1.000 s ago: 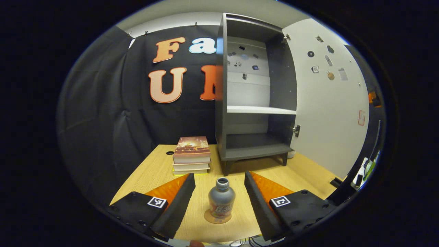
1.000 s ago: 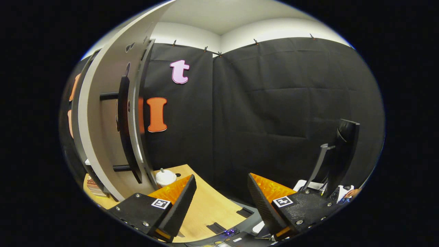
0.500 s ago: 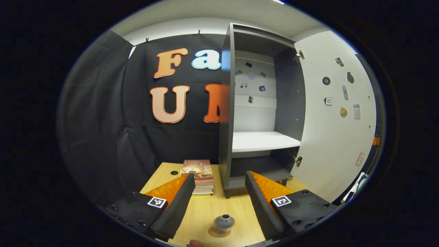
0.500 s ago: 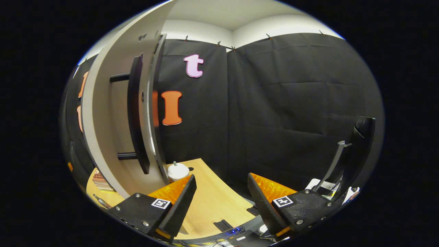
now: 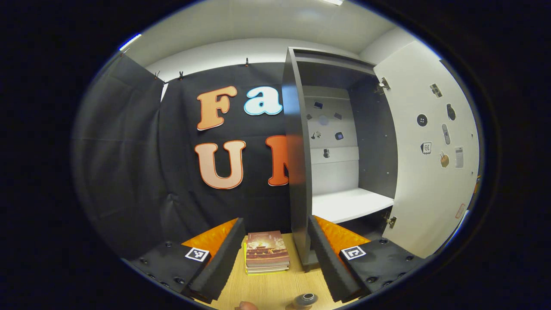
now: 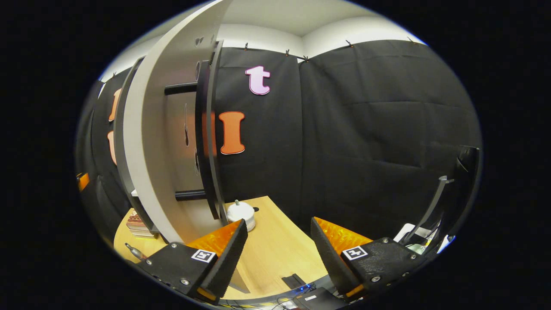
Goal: Open the cabinet door with the right hand, grasp the bottle in the cabinet with the left hand and place it on the coaster, then close the cabinet door with the right hand.
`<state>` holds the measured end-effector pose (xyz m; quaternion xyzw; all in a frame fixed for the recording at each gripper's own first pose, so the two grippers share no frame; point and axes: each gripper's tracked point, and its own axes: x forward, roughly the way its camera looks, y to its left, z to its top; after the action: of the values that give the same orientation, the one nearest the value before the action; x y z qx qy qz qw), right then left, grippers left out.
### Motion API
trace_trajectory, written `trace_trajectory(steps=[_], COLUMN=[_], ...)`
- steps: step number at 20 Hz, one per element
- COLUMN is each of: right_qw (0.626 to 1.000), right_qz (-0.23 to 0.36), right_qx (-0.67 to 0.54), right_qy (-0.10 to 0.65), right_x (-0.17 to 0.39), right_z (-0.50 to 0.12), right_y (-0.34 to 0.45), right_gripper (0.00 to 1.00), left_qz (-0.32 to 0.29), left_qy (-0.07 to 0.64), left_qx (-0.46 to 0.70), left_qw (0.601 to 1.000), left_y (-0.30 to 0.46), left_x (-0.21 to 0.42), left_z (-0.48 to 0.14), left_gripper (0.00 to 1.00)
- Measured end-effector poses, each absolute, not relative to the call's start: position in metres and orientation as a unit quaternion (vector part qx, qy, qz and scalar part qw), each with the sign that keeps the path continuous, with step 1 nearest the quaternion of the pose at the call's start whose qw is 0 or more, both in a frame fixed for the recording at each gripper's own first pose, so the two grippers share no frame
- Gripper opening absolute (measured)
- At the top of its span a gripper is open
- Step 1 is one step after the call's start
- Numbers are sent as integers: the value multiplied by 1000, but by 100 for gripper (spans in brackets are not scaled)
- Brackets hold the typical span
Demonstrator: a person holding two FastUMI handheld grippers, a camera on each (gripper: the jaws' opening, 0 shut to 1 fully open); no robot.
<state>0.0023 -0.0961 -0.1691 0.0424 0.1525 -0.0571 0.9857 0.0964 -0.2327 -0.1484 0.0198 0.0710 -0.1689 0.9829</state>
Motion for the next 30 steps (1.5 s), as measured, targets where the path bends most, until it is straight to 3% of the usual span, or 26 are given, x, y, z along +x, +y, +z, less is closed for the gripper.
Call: trace_trajectory(steps=[1, 2, 5, 8, 9, 10, 16, 17, 18, 21, 22, 24, 27, 28, 30], right_qw=[986, 987, 988, 988, 989, 989, 987, 986, 986, 983, 982, 979, 975, 973, 972], right_qz=[-47, -41, -28, -8, -1, 8, 69, 78, 87, 120, 130, 148, 177, 186, 200], right_qx=[44, 40, 25, 23, 23, 23, 30, 31, 33, 28, 25, 21, 28, 29, 28], right_qy=[151, 151, 150, 149, 149, 148, 143, 142, 142, 140, 138, 136, 132, 130, 124], right_x=[1, 1, -1, -7, -9, -6, 4, 7, 10, 21, 26, 41, 62, 69, 76], right_z=[-167, -166, -162, -162, -161, -159, -161, -160, -160, -158, -156, -157, -164, -166, -165], right_y=[-88, -83, -62, -30, -19, -7, 58, 67, 77, 110, 121, 139, 157, 166, 177], right_gripper=[97, 87, 78, 76, 85, 76, 76, 85, 77, 80, 85, 81, 93, 90, 98], left_qz=[-171, -172, -176, -182, -182, -184, -186, -185, -184, -180, -177, -170, -159, -156, -150], left_qy=[72, 74, 73, 72, 73, 75, 75, 72, 70, 69, 68, 68, 68, 68, 68], left_qx=[13, 10, 14, 13, 12, 10, 12, 13, 15, 13, 13, 14, 15, 15, 15], left_qw=[983, 982, 982, 981, 980, 980, 980, 980, 980, 981, 982, 983, 985, 985, 986], left_y=[-234, -235, -233, -233, -232, -232, -227, -226, -225, -221, -220, -216, -211, -210, -207], left_x=[96, 95, 95, 95, 95, 94, 93, 94, 95, 95, 95, 96, 96, 96, 97], left_z=[-148, -148, -146, -146, -146, -147, -146, -145, -145, -144, -144, -144, -144, -144, -144], left_gripper=[96, 95, 95, 95, 95, 95, 95, 96, 96, 95, 95, 95, 96, 96, 95])
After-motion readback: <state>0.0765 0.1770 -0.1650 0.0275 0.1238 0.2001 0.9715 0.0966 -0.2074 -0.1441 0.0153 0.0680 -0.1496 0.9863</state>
